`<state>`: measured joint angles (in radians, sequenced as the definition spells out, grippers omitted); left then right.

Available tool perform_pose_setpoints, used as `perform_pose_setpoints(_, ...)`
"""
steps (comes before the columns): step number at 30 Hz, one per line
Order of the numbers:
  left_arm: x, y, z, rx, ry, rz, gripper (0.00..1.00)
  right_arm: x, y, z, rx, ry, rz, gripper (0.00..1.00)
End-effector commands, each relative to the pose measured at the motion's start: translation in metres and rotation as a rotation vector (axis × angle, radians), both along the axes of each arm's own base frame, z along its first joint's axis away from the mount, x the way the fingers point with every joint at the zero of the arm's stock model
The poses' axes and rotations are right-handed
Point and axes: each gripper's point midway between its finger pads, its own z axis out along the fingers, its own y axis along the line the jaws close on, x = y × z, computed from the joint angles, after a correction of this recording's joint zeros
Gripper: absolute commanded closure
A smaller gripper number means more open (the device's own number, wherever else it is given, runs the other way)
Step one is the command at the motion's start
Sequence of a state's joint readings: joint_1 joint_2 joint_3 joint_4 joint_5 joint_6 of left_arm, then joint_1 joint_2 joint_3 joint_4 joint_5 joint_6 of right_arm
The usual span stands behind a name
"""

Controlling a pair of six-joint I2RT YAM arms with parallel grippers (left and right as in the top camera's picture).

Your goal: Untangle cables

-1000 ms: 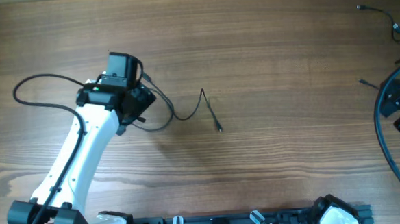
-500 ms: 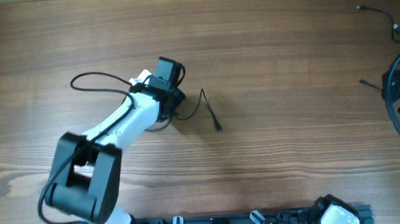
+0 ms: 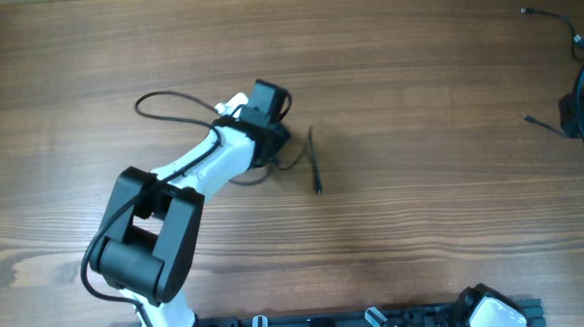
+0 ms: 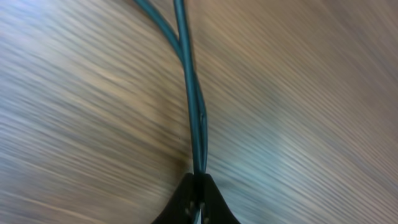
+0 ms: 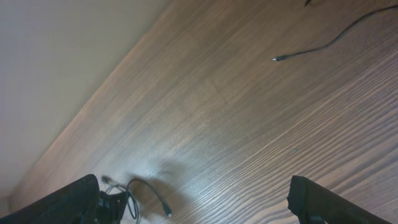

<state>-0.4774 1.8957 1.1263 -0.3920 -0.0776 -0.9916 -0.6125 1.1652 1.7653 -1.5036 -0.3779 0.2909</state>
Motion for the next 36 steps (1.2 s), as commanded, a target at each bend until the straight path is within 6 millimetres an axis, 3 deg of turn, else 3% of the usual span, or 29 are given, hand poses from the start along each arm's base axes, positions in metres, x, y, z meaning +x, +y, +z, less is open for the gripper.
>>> perform_pose_setpoints(1,0.023,-0.066,0.064,-0.171,-0.118,-0.147,0.96,0.002,0.001,-0.001,0.012,-0.002,0.009,0.00)
perform_pose_setpoints(3,0.020,-0.099,0.095,-0.224,-0.175,-0.214,0.96,0.002,0.001,-0.001,0.012,-0.002,0.009,0.00)
perform_pose_setpoints(8,-0.007,-0.167,0.119,-0.309,-0.252,-0.364,0.96,0.002,0.001,-0.001,0.011,-0.003,0.010,0.00)
perform_pose_setpoints(11,-0.013,-0.188,0.130,-0.331,-0.309,-0.409,0.92,0.002,0.001,-0.001,0.011,-0.002,0.010,0.00)
perform_pose_setpoints(12,-0.013,-0.188,0.130,-0.311,-0.321,-0.436,0.70,0.001,0.001,-0.001,0.012,-0.001,0.010,0.00)
perform_pose_setpoints(13,-0.012,-0.184,0.129,-0.286,-0.330,-0.464,0.39,0.001,0.002,-0.002,0.013,0.001,0.010,0.00)
perform_pose_setpoints(14,-0.010,-0.173,0.128,-0.236,-0.331,-0.478,0.05,0.001,0.002,-0.002,0.014,0.002,0.010,0.00)
perform_pose_setpoints(15,-0.005,-0.157,0.130,-0.184,-0.331,-0.454,0.00,0.001,0.002,-0.002,0.013,0.001,0.010,0.00)
perform_pose_setpoints(19,0.023,-0.047,0.185,0.049,-0.431,-0.200,0.00,0.006,0.013,0.000,0.073,-0.023,0.057,0.00)
perform_pose_setpoints(22,0.027,0.025,0.228,0.103,-0.491,-0.037,0.00,0.006,0.022,0.001,0.111,-0.035,0.084,0.00)
perform_pose_setpoints(26,0.011,0.090,0.259,0.134,-0.502,0.093,0.00,0.012,0.020,-0.014,0.130,-0.013,0.092,0.00)
perform_pose_setpoints(29,-0.012,0.132,0.280,0.154,-0.512,0.179,0.00,0.024,0.041,-0.049,0.188,0.049,0.185,0.00)
perform_pose_setpoints(31,-0.035,0.161,0.293,0.205,-0.517,0.252,0.00,0.039,0.068,-0.086,0.252,0.103,0.259,0.00)
perform_pose_setpoints(34,-0.075,0.187,0.310,0.269,-0.524,0.309,0.00,0.056,0.101,-0.147,0.254,0.188,0.269,0.00)
perform_pose_setpoints(36,-0.100,0.193,0.321,0.260,-0.549,0.315,0.00,0.081,0.125,-0.185,0.203,0.126,0.304,0.00)
